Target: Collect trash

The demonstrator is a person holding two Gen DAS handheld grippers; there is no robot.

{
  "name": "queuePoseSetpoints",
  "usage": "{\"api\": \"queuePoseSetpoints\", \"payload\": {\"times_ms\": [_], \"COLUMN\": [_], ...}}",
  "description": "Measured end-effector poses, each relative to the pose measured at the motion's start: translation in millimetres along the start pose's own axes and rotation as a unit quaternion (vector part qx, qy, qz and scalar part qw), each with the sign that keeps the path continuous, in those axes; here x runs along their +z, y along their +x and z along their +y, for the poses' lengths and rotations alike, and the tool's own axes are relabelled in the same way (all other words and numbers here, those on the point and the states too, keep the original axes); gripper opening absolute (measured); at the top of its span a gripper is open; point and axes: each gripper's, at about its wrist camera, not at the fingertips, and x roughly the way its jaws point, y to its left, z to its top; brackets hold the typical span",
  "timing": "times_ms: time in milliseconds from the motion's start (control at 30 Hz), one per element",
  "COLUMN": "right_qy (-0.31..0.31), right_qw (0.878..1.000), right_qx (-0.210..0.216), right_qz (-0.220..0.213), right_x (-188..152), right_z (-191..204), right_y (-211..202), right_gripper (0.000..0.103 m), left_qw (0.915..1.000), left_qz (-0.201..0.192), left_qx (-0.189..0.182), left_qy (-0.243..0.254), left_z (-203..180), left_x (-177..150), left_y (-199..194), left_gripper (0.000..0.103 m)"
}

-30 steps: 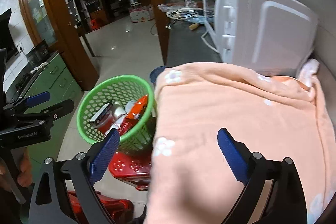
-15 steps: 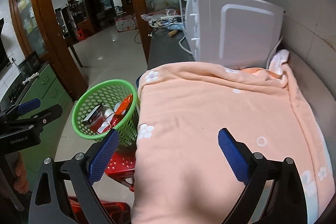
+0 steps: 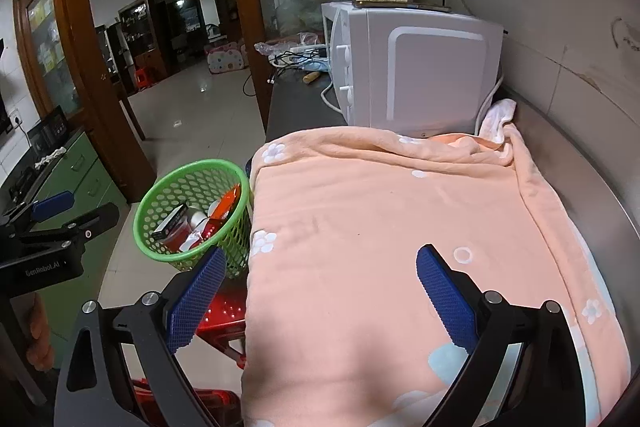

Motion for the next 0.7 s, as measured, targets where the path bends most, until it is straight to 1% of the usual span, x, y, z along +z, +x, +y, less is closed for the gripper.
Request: {"api": "queuePoseSetpoints", "payload": {"times_ms": [267, 700], "right_qy": [-0.001, 0.005], "right_qw": [1.000, 1.000], "right_qx": [-0.002, -0.001], "right_qz": [-0.011, -0.010], "right_x": [1.1, 0.3], "right_z": [-0.6, -3.3], "right_y": [-9.5, -9.3], "right_gripper": [0.093, 0.093], "left_qw": [1.0000, 1.0000], "left_qz": [-0.001, -0.002], "left_qx": [0.001, 0.006], "left_qy": [0.006, 0.001], "left_z": [-8.1, -9.6], "left_x": [-1.0, -2.5], "left_y": [-4.0, -4.2], "left_gripper": [0.098, 0.098]}}
